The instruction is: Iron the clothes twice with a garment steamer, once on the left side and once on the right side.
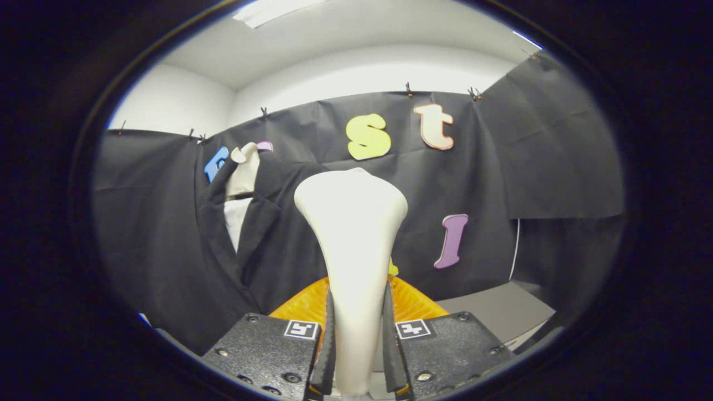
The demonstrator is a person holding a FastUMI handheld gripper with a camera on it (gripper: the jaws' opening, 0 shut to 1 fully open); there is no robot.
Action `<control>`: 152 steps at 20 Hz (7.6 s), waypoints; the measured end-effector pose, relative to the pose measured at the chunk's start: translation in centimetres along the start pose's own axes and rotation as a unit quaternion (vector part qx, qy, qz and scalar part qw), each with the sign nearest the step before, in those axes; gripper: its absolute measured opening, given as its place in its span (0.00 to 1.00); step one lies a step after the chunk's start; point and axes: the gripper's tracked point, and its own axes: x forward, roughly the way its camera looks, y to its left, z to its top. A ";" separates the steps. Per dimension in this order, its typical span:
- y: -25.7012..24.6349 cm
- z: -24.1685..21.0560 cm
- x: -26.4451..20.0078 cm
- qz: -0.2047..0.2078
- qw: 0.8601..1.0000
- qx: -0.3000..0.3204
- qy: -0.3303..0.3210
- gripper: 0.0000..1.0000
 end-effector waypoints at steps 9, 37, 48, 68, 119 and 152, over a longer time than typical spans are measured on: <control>9.2 2.6 5.4 -0.018 0.999 -0.049 -0.006 0.37; 11.5 -8.4 9.5 -0.064 0.987 -0.099 0.107 0.38; 10.9 -14.7 9.1 -0.070 0.981 -0.105 0.147 0.37; 9.4 -23.9 5.7 -0.081 0.963 -0.145 0.211 0.38; 8.3 -31.9 0.1 -0.016 0.960 -0.087 0.266 0.38; 32.7 1.6 10.9 -0.007 0.988 -0.149 0.033 0.37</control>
